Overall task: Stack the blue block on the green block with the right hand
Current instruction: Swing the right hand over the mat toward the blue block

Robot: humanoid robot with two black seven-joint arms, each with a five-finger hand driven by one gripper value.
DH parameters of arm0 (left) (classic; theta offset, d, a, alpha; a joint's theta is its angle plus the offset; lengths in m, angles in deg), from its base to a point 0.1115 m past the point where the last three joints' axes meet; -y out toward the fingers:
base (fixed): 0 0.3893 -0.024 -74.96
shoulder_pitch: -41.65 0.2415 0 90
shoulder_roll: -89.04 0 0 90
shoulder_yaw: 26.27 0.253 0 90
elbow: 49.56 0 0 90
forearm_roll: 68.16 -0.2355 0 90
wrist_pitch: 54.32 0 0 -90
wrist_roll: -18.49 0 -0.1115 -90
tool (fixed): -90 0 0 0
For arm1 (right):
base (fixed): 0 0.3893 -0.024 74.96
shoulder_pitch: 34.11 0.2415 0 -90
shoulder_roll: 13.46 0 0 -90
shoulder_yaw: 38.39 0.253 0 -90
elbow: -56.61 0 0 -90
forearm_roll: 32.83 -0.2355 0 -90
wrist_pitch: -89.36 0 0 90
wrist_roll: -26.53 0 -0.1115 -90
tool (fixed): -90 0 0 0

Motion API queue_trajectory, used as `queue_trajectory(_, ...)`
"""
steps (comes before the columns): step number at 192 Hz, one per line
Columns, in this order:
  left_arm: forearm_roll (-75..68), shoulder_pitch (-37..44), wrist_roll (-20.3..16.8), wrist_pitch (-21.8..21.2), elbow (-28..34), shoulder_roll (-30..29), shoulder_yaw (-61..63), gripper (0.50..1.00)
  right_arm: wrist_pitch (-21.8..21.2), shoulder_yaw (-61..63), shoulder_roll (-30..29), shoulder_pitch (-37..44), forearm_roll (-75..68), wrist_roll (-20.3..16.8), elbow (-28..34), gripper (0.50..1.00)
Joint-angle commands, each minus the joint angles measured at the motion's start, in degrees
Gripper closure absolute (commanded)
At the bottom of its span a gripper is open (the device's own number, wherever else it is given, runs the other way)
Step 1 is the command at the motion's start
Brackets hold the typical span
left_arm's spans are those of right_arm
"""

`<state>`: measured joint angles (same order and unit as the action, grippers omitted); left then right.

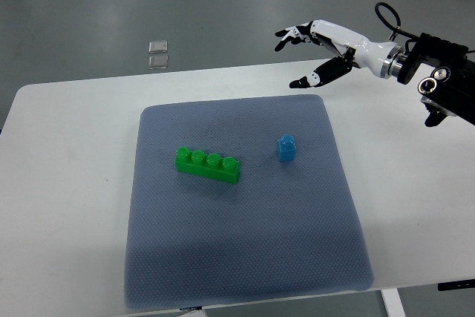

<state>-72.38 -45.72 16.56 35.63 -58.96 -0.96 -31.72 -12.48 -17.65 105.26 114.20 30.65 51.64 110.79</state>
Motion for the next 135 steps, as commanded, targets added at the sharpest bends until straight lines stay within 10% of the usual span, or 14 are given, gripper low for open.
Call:
queue_trajectory(1,0.0,0.0,0.0,0.0,0.0,0.0,0.0,0.5,-0.3,-4.0,1.6,2.1,6.8,-0.1,2.0,0.585)
queue_trajectory(135,0.0,-0.1,0.0,0.0,0.0,0.0,0.0,0.5,1.0,-10.3,-3.1,3.1,32.6,-1.3,-0.3,0.585)
